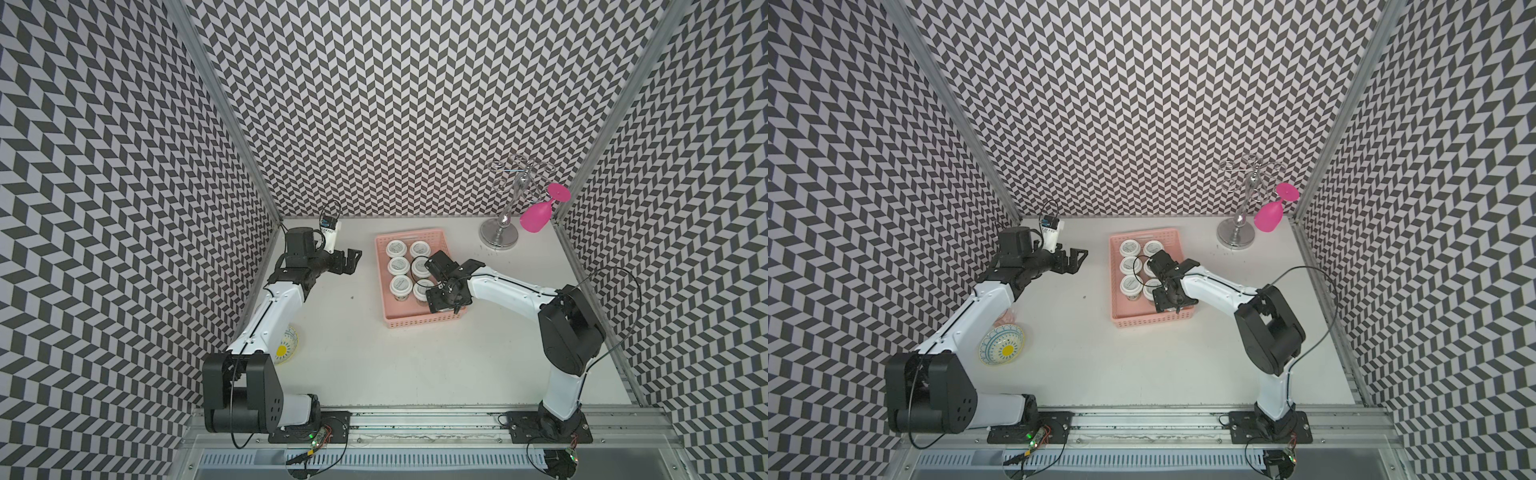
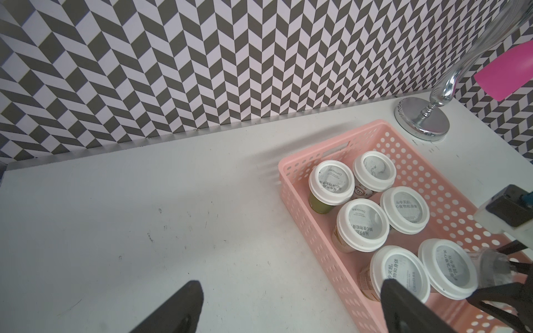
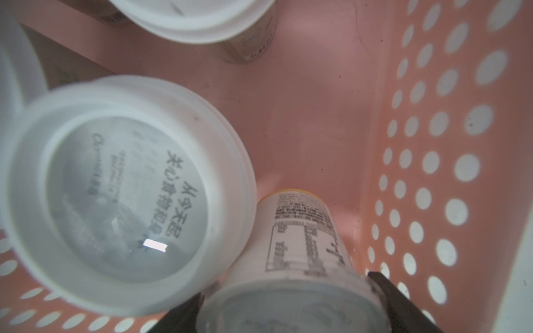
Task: Put the yogurt in the basket
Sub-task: Place the yogurt in the basket.
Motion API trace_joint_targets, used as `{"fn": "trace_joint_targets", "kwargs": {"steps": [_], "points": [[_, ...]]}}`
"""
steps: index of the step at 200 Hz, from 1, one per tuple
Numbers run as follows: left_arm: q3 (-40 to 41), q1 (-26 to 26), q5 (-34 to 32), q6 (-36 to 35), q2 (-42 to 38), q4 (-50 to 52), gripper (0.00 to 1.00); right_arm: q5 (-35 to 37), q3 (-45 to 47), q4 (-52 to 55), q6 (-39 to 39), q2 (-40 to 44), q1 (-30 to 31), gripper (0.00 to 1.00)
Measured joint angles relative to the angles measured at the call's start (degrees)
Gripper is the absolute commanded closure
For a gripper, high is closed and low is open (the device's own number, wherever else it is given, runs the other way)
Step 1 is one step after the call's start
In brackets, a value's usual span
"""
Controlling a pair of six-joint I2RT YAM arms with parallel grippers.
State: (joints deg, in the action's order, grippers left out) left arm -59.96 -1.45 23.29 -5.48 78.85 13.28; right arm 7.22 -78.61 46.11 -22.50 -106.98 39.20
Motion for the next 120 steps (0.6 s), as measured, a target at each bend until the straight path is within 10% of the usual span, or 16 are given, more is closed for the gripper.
{"fn": "trace_joint_targets", "kwargs": {"steps": [120], "points": [[0.1,0.0,0.0,0.0,0.0,0.0,0.0,-0.1,0.1,0.1,0.0,0.0,0.0,0.06]]}}
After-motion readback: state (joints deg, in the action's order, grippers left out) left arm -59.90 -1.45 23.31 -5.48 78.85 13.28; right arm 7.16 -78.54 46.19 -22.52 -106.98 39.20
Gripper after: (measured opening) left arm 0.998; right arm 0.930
